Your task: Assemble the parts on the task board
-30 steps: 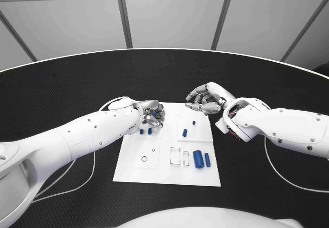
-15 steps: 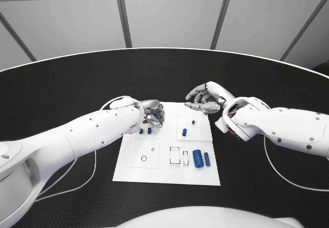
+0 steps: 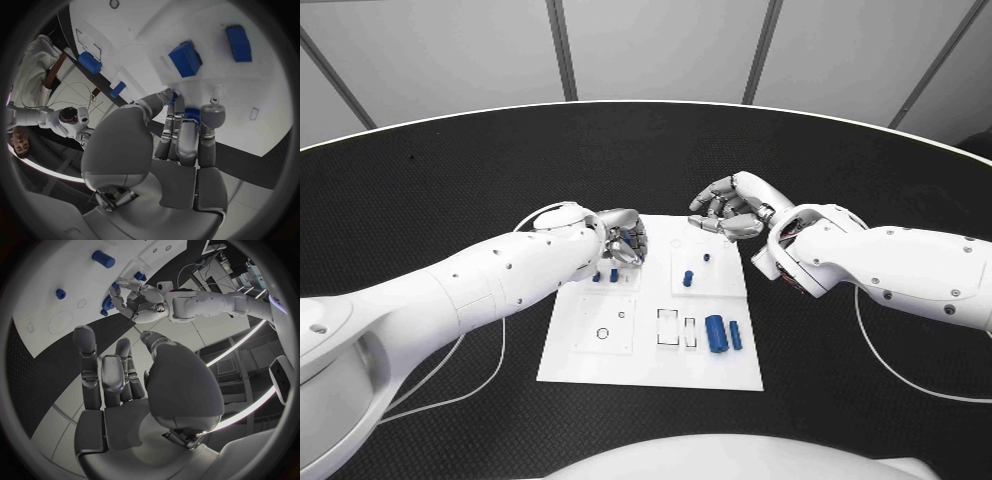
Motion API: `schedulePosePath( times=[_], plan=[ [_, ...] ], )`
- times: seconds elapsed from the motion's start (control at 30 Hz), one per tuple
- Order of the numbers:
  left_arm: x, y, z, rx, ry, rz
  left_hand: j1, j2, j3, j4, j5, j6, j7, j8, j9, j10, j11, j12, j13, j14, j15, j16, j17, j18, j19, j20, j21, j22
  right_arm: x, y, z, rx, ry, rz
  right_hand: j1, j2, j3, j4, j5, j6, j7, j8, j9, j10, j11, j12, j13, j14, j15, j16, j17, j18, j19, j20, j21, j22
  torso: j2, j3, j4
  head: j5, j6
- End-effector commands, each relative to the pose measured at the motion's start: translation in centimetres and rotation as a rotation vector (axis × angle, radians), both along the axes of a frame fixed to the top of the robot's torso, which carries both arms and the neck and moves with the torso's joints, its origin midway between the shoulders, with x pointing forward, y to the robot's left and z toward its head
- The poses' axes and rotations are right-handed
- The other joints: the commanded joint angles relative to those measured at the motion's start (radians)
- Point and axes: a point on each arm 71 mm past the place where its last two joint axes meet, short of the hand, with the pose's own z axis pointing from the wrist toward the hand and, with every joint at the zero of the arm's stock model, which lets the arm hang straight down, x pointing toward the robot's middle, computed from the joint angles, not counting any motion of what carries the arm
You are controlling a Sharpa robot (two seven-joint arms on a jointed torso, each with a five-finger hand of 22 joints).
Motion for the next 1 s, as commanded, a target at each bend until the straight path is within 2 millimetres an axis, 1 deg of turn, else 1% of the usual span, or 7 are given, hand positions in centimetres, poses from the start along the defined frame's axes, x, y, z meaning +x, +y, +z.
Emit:
schedulePosePath(
  times=[0.03, 0.3, 0.33, 0.53, 0.67, 0.83, 1.0],
  plan=[
    [0.00, -0.09, 0.07, 0.003, -0.016, -0.007, -0.001, 0.008, 0.006, -0.003, 0.003, 0.006, 0.002, 0.002, 0.001, -0.003, -0.002, -0.004, 0.007, 0.006, -0.003, 0.005, 0.003, -0.002, 0.003, -0.003, 0.005, 0.001, -0.01, -0.01, 0.00, 0.000, 0.000, 0.000, 0.000, -0.007, 0.006, -0.003, 0.004, 0.003, -0.001, 0.007, 0.001, 0.001, -0.001, -0.002, 0.000, 0.000, -0.003, -0.002, 0.001, 0.015, 0.006, -0.001, -0.002, 0.000, 0.000, -0.0005, 0.0009, 0.000, -0.001],
    [-0.04, -0.25, 0.14, 0.006, -0.056, -0.015, -0.005, -0.006, 0.005, -0.007, 0.010, 0.004, 0.002, -0.005, 0.001, -0.003, -0.002, -0.006, 0.008, 0.008, -0.002, 0.008, 0.006, -0.003, 0.006, -0.002, 0.009, 0.006, -0.02, -0.04, 0.01, 0.000, 0.000, 0.000, -0.001, -0.007, 0.007, -0.003, 0.004, 0.004, -0.001, 0.007, 0.001, 0.002, -0.001, -0.001, 0.000, 0.000, -0.004, -0.002, 0.002, 0.014, 0.008, -0.001, -0.002, 0.000, 0.000, -0.0012, 0.0002, -0.001, -0.001],
    [-0.06, -0.27, 0.11, 0.007, -0.060, -0.015, -0.009, -0.020, 0.006, -0.012, 0.022, -0.008, 0.005, -0.016, -0.001, -0.002, 0.000, -0.007, 0.009, 0.011, -0.001, 0.010, 0.012, -0.003, 0.007, -0.002, 0.011, 0.007, -0.02, -0.04, 0.01, 0.000, 0.000, 0.000, -0.001, -0.007, 0.007, -0.003, 0.004, 0.004, -0.001, 0.007, 0.001, 0.002, -0.001, -0.001, 0.000, 0.000, -0.004, -0.002, 0.002, 0.014, 0.008, -0.001, -0.002, 0.000, 0.000, -0.0013, 0.0004, -0.001, -0.001],
    [-0.21, -0.31, -0.11, 0.020, -0.079, -0.020, -0.012, -0.029, 0.005, -0.014, 0.028, -0.012, 0.005, -0.022, -0.001, 0.000, 0.000, -0.007, 0.010, 0.011, -0.001, 0.010, 0.009, -0.004, 0.010, -0.001, 0.013, 0.011, -0.02, -0.04, 0.01, 0.000, 0.000, 0.000, -0.001, -0.007, 0.007, -0.003, 0.004, 0.004, -0.001, 0.007, 0.001, 0.002, -0.001, -0.001, 0.000, 0.000, -0.004, -0.002, 0.002, 0.014, 0.008, -0.001, -0.002, 0.000, 0.000, -0.0014, 0.0005, -0.001, -0.002],
    [-0.32, -0.29, -0.34, 0.029, -0.087, -0.019, -0.025, -0.052, -0.003, -0.014, 0.045, -0.014, 0.006, -0.028, 0.003, 0.000, 0.000, -0.009, 0.011, 0.012, 0.000, 0.010, 0.006, -0.005, 0.012, -0.001, 0.015, 0.014, -0.03, -0.05, 0.01, 0.000, 0.000, 0.000, -0.001, -0.007, 0.007, -0.003, 0.004, 0.004, -0.001, 0.007, 0.001, 0.002, -0.001, -0.001, 0.000, 0.000, -0.004, -0.002, 0.002, 0.014, 0.008, -0.001, -0.002, 0.000, 0.001, -0.0012, 0.0008, -0.001, -0.002],
    [-0.39, -0.15, -0.62, 0.037, -0.093, -0.015, -0.030, -0.059, -0.006, -0.013, 0.051, -0.016, 0.006, -0.030, 0.005, -0.001, 0.001, -0.010, 0.012, 0.012, 0.000, 0.010, 0.006, -0.005, 0.013, -0.001, 0.015, 0.015, -0.04, -0.07, 0.01, 0.000, 0.001, 0.000, -0.001, -0.007, 0.007, -0.003, 0.004, 0.004, -0.001, 0.007, 0.001, 0.002, -0.001, -0.001, 0.000, 0.000, -0.004, -0.002, 0.002, 0.014, 0.008, -0.001, -0.002, 0.000, 0.001, -0.0011, 0.0003, -0.001, -0.003],
    [-0.48, -0.13, -0.80, 0.037, -0.097, -0.014, -0.031, -0.058, -0.005, -0.012, 0.056, -0.014, 0.005, -0.029, 0.007, -0.001, 0.000, -0.010, 0.013, 0.013, -0.001, 0.010, 0.008, -0.005, 0.013, -0.001, 0.016, 0.015, -0.04, -0.06, 0.01, 0.000, 0.000, 0.001, -0.001, -0.007, 0.007, -0.003, 0.004, 0.004, -0.001, 0.007, 0.001, 0.002, -0.001, -0.001, 0.000, 0.000, -0.004, -0.002, 0.002, 0.014, 0.008, -0.001, -0.002, 0.000, 0.000, -0.0007, 0.0002, -0.001, -0.004]
  ],
)
